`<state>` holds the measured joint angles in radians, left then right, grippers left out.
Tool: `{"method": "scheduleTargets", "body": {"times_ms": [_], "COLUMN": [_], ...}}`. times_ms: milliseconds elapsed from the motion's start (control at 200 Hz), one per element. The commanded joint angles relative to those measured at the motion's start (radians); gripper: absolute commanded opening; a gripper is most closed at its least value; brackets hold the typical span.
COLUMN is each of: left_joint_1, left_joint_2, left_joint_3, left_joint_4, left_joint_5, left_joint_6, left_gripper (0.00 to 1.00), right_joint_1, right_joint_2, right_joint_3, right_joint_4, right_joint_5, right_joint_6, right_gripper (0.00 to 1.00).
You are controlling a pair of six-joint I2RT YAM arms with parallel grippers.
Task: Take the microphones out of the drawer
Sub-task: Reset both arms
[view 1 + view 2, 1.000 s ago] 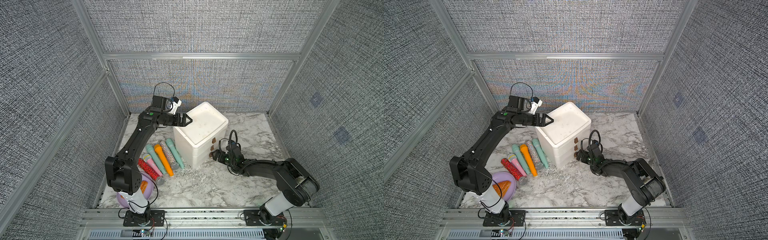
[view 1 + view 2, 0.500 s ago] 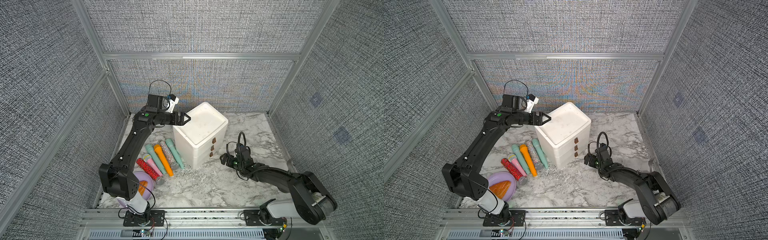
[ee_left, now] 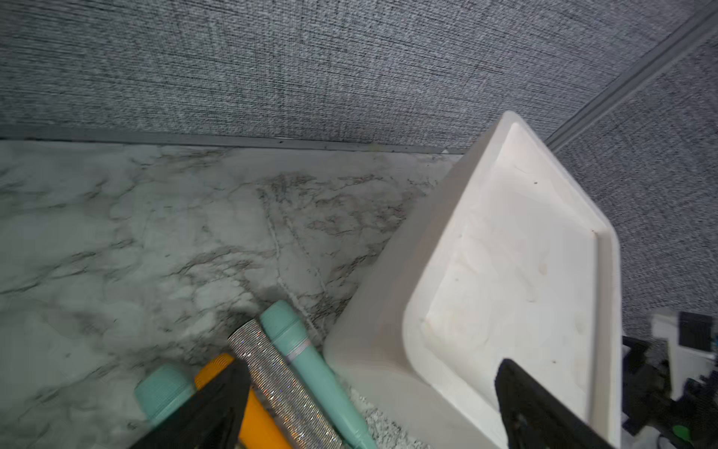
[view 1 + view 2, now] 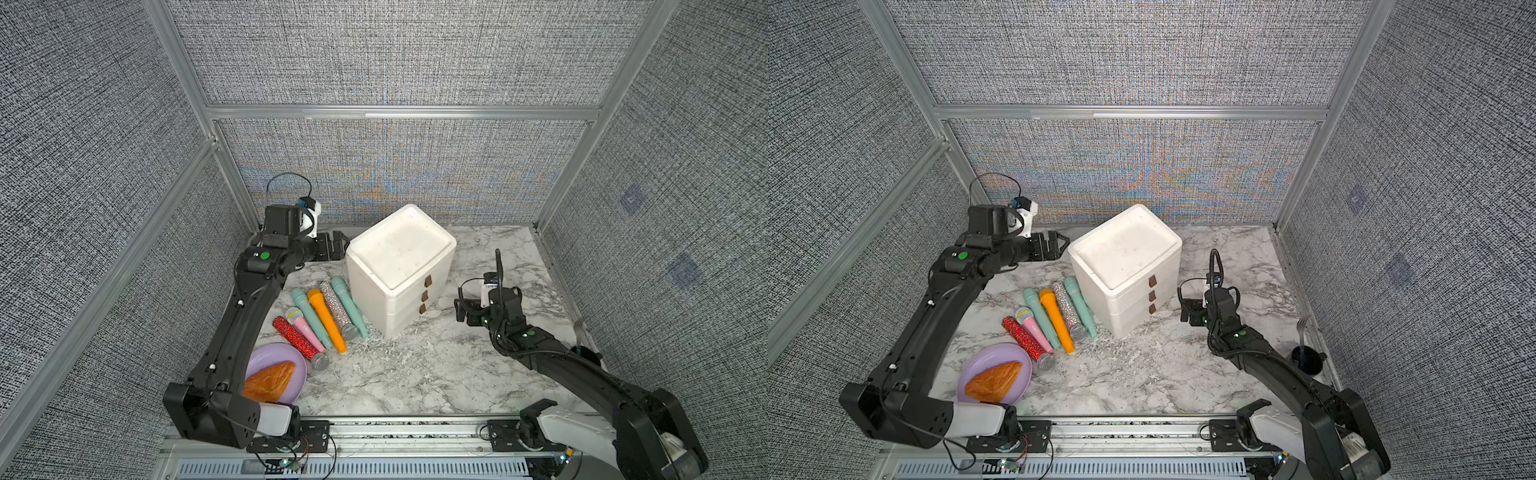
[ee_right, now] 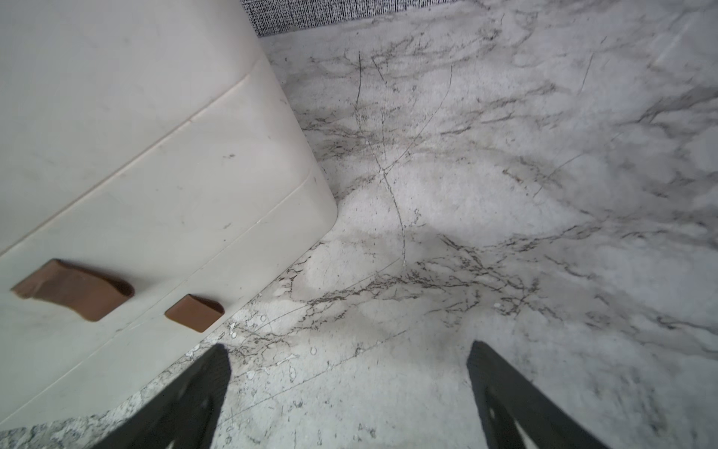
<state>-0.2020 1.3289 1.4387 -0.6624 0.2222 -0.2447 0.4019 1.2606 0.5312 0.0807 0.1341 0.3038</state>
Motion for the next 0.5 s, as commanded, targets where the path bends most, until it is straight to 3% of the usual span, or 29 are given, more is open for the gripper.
{"method": "scheduleTargets", "body": {"times_ms": [0, 285, 495], "left_joint_1": [0.003, 0.003, 0.004], "left_joint_2": [-0.086, -0.247, -0.377], "left_joint_3": [-0.085, -0.276, -0.555], "left_joint_4": [0.05, -0.007, 0.171], "left_joint_5": [-0.271, -0.579, -0.747], "left_joint_6": [-0.045, -0.096, -0.091], "left_gripper": [1.0, 1.0, 1.0], "right_joint_1": [0.0, -0.005, -0.033], "right_joint_2": [-0.035, -0.118, -0.083], "right_joint_3": [-0.008, -0.088, -0.1], "right_joint_4": [0.05, 0.234, 0.366], "right_joint_5": [0.075, 0.195, 0.259], "right_joint_6": [-0.123, -0.247, -0.286], "right_gripper": [0.98, 0.98, 0.98]}}
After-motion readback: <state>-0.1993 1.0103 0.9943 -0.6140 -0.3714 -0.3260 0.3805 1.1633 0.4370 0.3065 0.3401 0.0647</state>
